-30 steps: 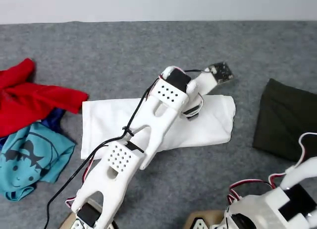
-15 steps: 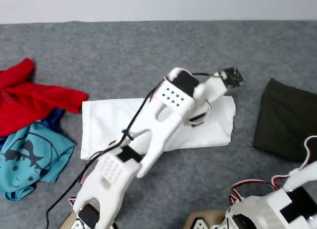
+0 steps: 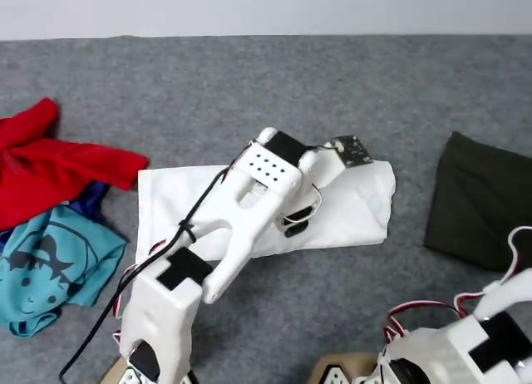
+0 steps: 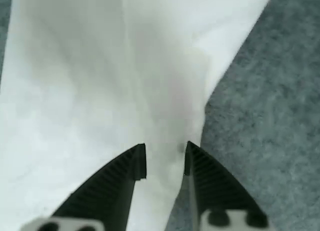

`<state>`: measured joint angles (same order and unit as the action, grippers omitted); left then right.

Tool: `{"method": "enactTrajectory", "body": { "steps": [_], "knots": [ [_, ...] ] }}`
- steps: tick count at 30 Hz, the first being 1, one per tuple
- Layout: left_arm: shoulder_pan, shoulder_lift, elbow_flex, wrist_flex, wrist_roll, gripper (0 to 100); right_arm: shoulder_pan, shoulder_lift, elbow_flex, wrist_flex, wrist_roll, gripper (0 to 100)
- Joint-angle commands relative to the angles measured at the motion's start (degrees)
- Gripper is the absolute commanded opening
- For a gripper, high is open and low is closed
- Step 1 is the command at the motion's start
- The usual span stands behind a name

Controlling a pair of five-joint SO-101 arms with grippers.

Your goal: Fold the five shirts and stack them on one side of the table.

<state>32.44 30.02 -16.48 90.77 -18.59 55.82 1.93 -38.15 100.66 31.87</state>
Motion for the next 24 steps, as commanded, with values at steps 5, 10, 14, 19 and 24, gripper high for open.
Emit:
{"method": "enactTrajectory", "body": {
  "steps": [5,10,14,19,24],
  "knots": [
    [-1.14,9.05,-0.04,-5.80,0.53,13,-0.75,-3.12,-0.44,2.33,0.53,1.0],
    [-1.23,7.82,-5.05,-0.26,0.53,9,-0.57,-3.12,-0.44,2.33,0.62,1.0],
    [-1.05,3.87,-10.15,5.01,0.62,8,-0.75,-3.12,-0.44,2.33,0.62,1.0],
    [-1.49,-0.18,-12.88,9.32,0.53,9,-0.84,-3.12,-0.44,2.33,0.53,1.0],
    [-3.96,-3.60,-12.88,9.76,0.79,9,-0.84,-4.62,-0.44,2.33,0.62,1.0]
  ]
}}
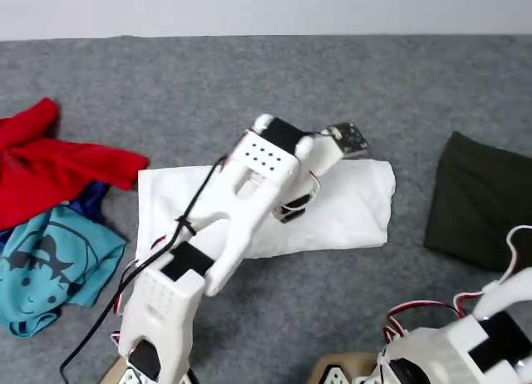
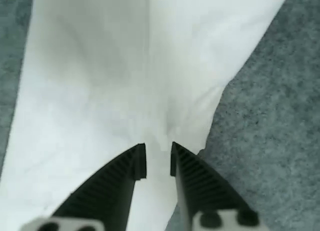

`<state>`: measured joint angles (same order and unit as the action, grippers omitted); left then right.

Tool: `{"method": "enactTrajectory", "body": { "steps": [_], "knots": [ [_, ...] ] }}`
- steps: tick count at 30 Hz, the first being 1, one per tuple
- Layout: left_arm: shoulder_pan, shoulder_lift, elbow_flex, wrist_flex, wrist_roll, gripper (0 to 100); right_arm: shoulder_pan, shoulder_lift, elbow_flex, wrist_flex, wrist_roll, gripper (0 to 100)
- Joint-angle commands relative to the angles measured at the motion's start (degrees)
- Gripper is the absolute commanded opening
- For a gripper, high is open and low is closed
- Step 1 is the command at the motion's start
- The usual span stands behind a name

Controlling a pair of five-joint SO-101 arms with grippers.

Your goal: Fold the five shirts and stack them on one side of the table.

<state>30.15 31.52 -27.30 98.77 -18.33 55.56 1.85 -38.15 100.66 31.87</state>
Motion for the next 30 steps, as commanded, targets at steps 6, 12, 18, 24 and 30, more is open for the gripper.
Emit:
{"method": "enactTrajectory", "body": {
  "steps": [6,12,18,24,30],
  "knots": [
    [-8.88,-10.37,1.19,1.76,8.26,9,-1.19,-6.81,-0.44,2.24,0.62,1.0],
    [-21.98,-17.93,13.93,1.76,15.74,9,-1.71,-6.90,-0.35,2.33,0.62,1.1],
    [-35.43,-23.21,18.42,1.76,21.01,17,-5.49,-7.08,-0.35,2.33,0.70,1.2],
    [-43.87,-23.21,24.04,1.58,21.80,22,-10.24,-7.69,-0.35,2.33,0.44,1.2],
    [-44.92,-20.75,25.54,-1.23,19.87,25,-14.02,-9.89,-0.35,2.33,0.35,1.2]
  ]
}}
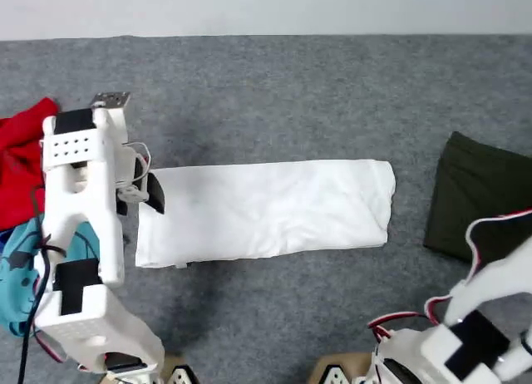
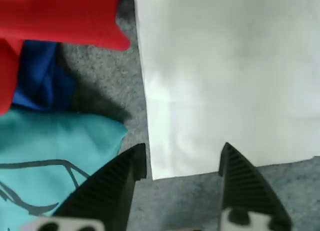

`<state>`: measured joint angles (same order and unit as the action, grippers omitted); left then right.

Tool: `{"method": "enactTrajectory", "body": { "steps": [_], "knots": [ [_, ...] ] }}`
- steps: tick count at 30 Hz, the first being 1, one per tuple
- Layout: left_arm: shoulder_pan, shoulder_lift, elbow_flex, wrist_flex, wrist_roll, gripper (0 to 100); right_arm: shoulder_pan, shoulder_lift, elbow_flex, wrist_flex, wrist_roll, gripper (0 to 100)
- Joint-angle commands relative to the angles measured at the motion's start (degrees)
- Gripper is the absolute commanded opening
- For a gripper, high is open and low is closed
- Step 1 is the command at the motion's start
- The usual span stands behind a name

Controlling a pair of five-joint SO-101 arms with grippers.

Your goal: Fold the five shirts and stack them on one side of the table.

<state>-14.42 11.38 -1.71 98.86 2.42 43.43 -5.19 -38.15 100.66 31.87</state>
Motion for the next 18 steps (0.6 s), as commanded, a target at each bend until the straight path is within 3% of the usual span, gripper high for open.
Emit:
{"method": "enactTrajectory", "body": {
  "steps": [1,18],
  "knots": [
    [-0.26,0.79,-0.13,-1.93,-0.88,25,-2.24,-2.95,-0.35,2.33,0.35,1.2],
    [0.35,19.60,-3.65,-11.34,-2.99,25,-2.07,-2.68,-0.35,2.33,0.26,1.2]
  ]
}}
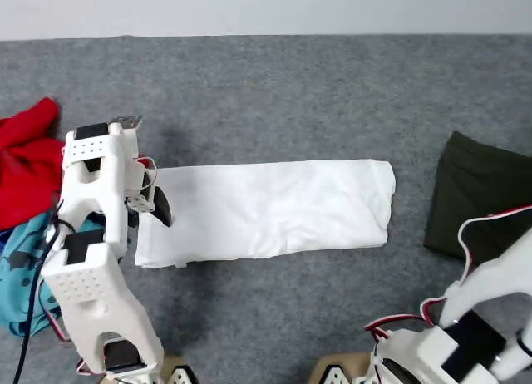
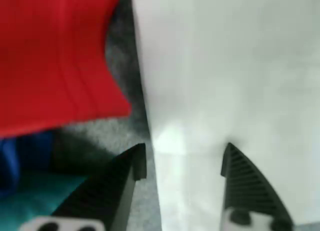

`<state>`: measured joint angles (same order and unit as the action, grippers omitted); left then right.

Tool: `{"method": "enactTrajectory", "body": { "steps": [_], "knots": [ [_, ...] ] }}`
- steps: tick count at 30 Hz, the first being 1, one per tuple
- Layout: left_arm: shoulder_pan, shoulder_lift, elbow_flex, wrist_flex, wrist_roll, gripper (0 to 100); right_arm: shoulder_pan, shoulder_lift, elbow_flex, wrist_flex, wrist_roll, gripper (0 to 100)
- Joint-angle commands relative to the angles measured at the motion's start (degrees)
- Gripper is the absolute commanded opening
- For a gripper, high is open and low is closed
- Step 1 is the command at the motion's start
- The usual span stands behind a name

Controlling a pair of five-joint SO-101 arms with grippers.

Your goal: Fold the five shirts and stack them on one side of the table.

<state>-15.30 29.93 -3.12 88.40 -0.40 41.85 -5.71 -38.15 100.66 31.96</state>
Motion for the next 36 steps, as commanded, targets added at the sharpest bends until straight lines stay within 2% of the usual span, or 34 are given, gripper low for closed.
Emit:
{"method": "enactTrajectory", "body": {
  "steps": [1,5,9,12,20,28,31,36],
  "knots": [
    [1.67,2.46,-2.59,-0.88,-0.09,25,-0.48,-2.15,-0.35,2.33,0.18,1.2],
    [2.11,7.82,-5.76,-0.44,3.25,21,-0.57,-2.15,-0.35,2.33,0.18,1.2],
    [2.37,11.16,-10.95,2.02,3.25,9,-0.48,-2.15,-0.35,2.33,0.18,1.2],
    [2.99,11.43,-13.23,4.04,0.44,0,-0.40,-2.15,-0.35,2.33,0.18,1.0],
    [2.99,6.59,-18.42,11.43,-0.18,0,-0.40,-2.24,-0.35,2.33,0.18,0.9],
    [0.62,-4.66,-17.54,12.13,-3.34,0,-0.40,-2.15,-0.35,2.33,0.18,0.9],
    [2.37,-7.03,-15.60,12.13,-3.34,0,-0.40,-2.15,-0.35,2.33,0.18,0.9],
    [9.67,-11.34,-13.58,12.13,-3.43,0,-0.48,-2.15,-0.35,2.33,0.18,0.9]
  ]
}}
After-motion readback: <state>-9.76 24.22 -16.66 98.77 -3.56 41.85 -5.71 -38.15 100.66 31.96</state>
